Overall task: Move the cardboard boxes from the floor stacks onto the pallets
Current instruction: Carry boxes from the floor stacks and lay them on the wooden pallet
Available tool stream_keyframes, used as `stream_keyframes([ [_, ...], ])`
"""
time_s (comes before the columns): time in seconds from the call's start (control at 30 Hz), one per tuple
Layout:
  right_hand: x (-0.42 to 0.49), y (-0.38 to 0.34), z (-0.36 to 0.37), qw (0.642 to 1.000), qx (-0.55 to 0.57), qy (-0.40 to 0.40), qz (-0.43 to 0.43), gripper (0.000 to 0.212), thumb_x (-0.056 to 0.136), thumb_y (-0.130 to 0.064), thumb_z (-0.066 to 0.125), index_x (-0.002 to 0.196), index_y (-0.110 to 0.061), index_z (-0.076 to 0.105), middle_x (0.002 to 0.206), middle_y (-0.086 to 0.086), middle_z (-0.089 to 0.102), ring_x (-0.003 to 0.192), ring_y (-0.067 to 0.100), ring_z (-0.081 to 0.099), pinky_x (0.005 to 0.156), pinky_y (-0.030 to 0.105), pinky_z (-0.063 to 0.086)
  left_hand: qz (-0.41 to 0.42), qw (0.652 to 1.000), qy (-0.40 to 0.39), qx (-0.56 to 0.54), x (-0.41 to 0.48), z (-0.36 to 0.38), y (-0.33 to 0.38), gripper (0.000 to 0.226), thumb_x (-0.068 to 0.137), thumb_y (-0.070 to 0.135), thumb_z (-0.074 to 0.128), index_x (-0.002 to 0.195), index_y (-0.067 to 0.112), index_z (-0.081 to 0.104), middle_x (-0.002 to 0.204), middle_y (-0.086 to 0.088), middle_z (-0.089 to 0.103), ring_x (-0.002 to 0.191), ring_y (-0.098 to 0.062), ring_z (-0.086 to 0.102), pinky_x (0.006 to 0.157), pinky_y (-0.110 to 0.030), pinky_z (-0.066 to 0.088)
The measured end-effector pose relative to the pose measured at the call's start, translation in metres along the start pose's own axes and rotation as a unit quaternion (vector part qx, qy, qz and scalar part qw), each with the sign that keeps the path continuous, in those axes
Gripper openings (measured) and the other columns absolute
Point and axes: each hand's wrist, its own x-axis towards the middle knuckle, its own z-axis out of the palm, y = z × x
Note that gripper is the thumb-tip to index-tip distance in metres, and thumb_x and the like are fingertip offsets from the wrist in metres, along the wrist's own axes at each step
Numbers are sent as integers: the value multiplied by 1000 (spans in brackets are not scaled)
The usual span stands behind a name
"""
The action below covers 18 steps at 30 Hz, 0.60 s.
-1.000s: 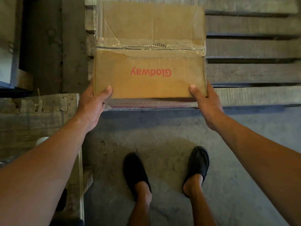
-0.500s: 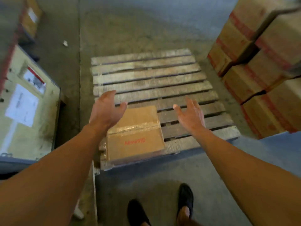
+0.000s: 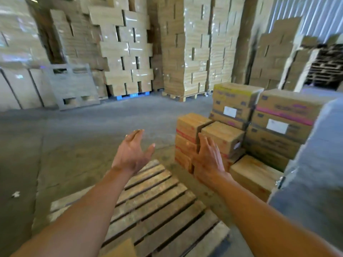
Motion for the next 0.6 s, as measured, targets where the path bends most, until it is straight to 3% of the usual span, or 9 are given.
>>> stream_keyframes([
  [0.17,40,69,-75,997,-29,53,44,58,100,-47,50,147,-15,40,151,12,43,134,35,42,108,43,35,53,998,-16,-30,58,49,89,66,93,41,63,144,2,46,149,-19,47,139,-34,41,115,-39,30],
  [0.33,65,170,-125,990,-29,95,102,47,98,-45,53,137,-18,50,141,9,52,127,34,50,103,44,43,85,991,-54,-88,90,132,179,69,90,47,58,139,0,51,142,-20,53,131,-36,49,107,-40,38],
  [0.43,65,225,-141,982,-34,102,155,62,98,-50,54,148,-16,41,152,9,44,135,31,44,109,46,42,114,983,-88,-115,96,186,224,61,88,44,56,129,-2,58,131,-20,61,121,-36,56,94,-33,38],
  [0.6,82,307,-142,970,-44,92,221,68,98,-54,50,154,-18,33,160,9,35,142,30,38,113,46,37,120,971,-162,-131,121,279,267,79,87,56,43,147,4,43,151,-17,45,138,-31,43,112,-42,35],
])
